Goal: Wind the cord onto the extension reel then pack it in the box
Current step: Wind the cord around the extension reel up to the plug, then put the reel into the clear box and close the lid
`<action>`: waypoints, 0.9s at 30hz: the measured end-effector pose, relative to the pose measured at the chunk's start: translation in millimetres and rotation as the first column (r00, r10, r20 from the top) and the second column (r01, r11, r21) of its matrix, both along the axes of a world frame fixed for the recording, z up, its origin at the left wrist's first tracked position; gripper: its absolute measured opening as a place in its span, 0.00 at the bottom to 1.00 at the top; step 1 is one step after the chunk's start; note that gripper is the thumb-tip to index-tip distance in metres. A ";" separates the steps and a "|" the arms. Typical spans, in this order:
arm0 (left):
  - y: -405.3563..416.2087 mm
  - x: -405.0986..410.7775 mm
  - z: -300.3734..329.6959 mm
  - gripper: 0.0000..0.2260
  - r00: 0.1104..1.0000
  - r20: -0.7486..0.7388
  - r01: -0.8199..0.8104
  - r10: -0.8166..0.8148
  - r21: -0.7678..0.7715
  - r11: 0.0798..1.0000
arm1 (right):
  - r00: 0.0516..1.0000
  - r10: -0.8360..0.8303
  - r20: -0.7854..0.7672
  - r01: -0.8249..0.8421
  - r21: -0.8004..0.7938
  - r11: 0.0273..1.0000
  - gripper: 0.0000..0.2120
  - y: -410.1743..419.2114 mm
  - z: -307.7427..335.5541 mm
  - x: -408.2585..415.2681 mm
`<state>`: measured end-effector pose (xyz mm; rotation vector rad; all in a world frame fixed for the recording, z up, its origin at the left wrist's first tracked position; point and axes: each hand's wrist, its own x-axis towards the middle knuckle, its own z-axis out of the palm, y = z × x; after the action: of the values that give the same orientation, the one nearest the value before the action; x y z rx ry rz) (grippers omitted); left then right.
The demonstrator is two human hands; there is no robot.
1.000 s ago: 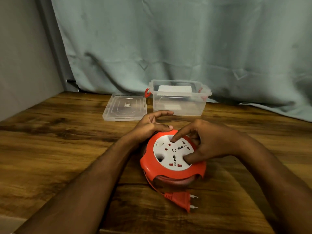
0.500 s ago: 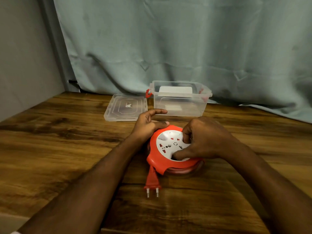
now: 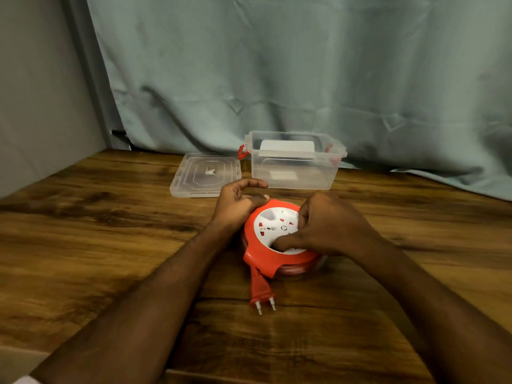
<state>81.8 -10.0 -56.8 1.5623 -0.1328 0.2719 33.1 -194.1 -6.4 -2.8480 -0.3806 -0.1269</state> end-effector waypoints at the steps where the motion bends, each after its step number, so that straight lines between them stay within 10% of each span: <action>1: -0.5 1.3 -2.0 0.10 1.000 0.005 -0.008 0.007 0.050 0.999 | 0.999 0.029 -0.018 -0.029 0.000 1.000 0.29 -5.9 3.7 1.5; 6: -3.3 7.4 -10.5 0.08 0.999 0.050 0.003 -0.016 0.257 0.966 | 0.984 -0.017 0.180 -0.015 0.171 0.985 0.20 -33.6 2.6 17.9; 19: -15.3 -27.6 -3.0 0.06 0.939 -0.046 0.332 -0.340 0.372 0.867 | 0.944 0.253 -0.211 -0.190 0.280 0.941 0.31 -44.2 -12.5 31.0; 24: -13.3 -10.9 1.2 0.10 0.989 0.150 -0.037 -0.003 0.266 0.963 | 0.983 -0.102 0.154 -0.027 0.670 0.742 0.19 -49.4 -25.3 58.7; 27: -3.5 7.8 8.6 0.17 0.972 0.127 -0.223 0.197 0.242 0.945 | 0.911 -0.346 0.226 0.011 0.824 0.566 0.32 -54.4 -14.8 87.2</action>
<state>89.6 -13.5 -48.1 1.8217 -0.0820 0.5195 120.3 -248.5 -21.2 -1.8959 -0.0401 -0.6971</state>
